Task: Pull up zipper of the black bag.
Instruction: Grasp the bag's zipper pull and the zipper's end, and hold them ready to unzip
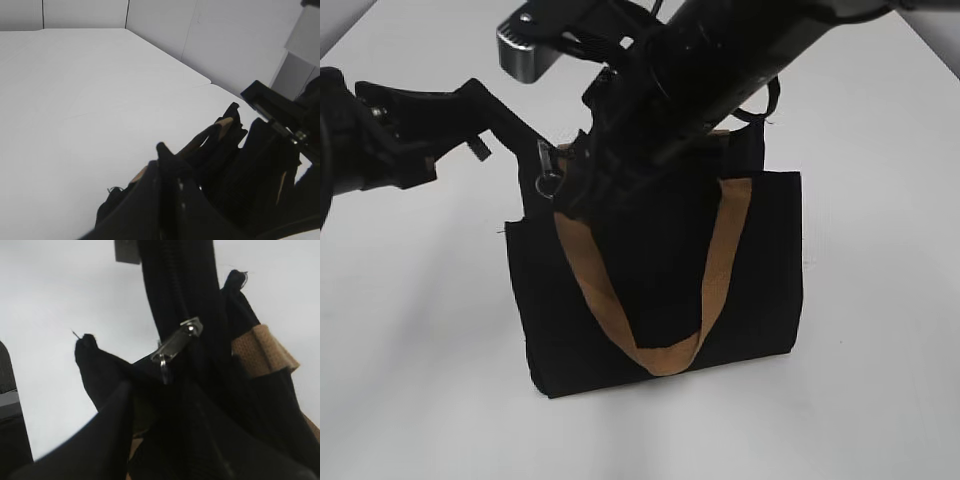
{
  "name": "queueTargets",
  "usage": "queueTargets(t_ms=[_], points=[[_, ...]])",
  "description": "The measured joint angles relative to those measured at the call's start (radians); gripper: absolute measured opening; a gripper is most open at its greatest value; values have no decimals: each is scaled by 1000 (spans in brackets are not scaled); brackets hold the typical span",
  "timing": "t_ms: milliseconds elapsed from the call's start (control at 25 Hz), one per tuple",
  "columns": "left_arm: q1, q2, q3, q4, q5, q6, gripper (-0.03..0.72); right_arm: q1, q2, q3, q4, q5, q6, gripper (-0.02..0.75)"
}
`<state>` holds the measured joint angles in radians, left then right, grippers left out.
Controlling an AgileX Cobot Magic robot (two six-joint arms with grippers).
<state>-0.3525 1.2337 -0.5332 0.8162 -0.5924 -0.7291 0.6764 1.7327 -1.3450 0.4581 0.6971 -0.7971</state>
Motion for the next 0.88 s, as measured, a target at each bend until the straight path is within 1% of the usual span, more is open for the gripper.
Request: queueTargets(t_ms=[200,280,520,880], points=[[0,0,0,4,-2,-3,4,0,2,-1,6,-23,0,179],[0,0,0,4,-2,-4,4,0,4,-2,15,-26,-1,165],[0,0,0,4,-4,-4,4,0,6,-3,78,-49,-9,160],[0,0,0,5,-8,-7,4,0,7,-3,81,-55,-12,158]])
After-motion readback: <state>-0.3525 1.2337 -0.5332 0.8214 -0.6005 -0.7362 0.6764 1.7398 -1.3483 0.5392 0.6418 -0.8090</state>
